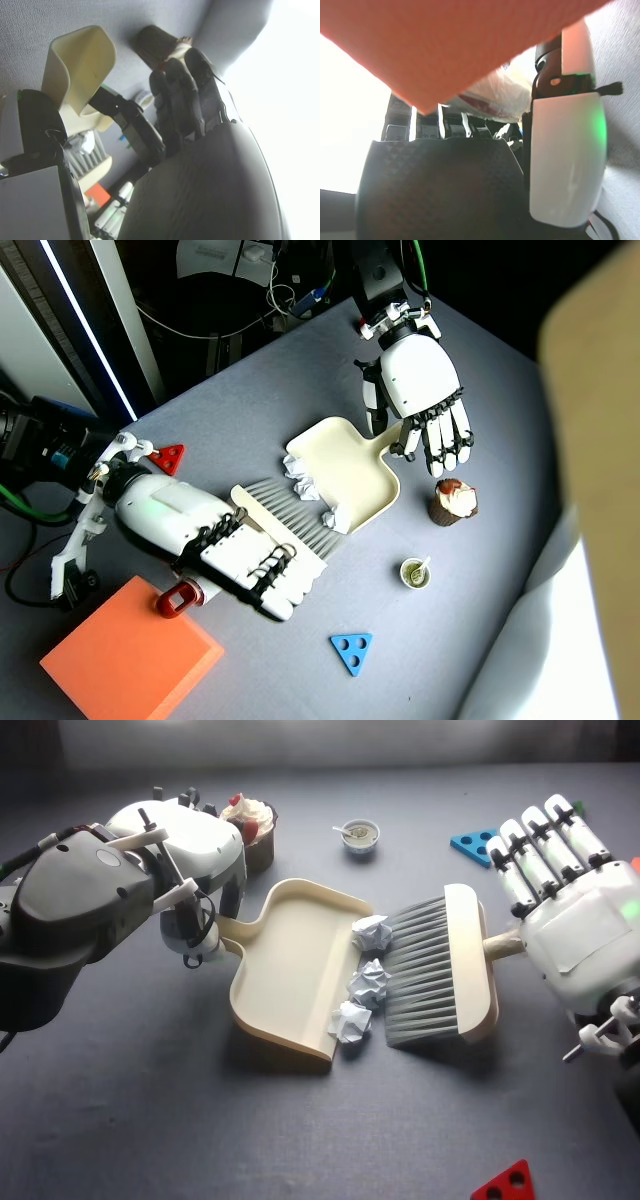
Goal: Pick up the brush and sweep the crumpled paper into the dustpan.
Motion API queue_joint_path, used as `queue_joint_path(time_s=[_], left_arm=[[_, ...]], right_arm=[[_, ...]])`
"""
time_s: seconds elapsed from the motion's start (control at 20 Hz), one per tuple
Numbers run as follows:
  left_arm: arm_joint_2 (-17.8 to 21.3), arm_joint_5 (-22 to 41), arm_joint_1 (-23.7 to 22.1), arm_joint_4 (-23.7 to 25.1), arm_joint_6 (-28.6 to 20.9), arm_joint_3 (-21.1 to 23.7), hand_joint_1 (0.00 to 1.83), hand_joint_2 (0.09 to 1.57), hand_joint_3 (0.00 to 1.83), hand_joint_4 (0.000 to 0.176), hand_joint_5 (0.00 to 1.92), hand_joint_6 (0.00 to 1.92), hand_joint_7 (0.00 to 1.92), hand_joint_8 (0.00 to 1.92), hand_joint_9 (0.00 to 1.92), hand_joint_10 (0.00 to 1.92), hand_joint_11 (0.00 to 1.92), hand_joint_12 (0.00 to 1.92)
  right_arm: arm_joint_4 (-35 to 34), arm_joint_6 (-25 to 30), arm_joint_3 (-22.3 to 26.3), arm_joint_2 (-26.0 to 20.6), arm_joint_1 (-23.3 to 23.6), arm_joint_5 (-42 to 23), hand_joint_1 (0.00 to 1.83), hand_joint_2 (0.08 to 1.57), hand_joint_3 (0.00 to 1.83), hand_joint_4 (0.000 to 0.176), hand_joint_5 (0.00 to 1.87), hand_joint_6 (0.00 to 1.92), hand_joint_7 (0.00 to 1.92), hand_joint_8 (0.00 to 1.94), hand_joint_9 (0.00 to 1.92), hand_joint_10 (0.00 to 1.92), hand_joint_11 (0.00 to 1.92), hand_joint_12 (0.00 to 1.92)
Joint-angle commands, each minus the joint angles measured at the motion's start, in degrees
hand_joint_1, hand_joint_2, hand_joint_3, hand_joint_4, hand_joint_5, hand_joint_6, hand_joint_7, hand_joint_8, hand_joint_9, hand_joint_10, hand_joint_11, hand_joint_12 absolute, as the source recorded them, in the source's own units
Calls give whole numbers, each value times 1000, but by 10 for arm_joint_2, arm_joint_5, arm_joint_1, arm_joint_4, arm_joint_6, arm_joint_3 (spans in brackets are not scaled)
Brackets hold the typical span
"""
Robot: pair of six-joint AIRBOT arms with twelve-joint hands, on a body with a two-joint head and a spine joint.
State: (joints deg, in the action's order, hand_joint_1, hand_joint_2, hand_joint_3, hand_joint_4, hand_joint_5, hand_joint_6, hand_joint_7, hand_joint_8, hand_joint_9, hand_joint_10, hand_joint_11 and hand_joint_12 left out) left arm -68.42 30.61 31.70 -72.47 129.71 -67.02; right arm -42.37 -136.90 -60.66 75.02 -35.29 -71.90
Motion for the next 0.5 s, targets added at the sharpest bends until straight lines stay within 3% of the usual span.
queue_joint_path(time_s=[0.0, 0.45], left_arm=[[2, 33, -7, 28, 2, -1, 1173, 1035, 0, 0, 1172, 649, 435, 1, 359, 1, 85, 510], [1, 34, -9, 29, 2, -3, 1161, 1032, 0, 0, 1181, 638, 433, 2, 348, 1, 41, 550]], right_arm=[[32, -4, -5, -5, 1, -60, 1067, 923, 0, 0, 69, 4, 28, 6, 70, 11, 127, 15], [53, 0, -15, 1, 0, -57, 1090, 923, 0, 0, 77, 8, 25, 9, 70, 9, 149, 23]])
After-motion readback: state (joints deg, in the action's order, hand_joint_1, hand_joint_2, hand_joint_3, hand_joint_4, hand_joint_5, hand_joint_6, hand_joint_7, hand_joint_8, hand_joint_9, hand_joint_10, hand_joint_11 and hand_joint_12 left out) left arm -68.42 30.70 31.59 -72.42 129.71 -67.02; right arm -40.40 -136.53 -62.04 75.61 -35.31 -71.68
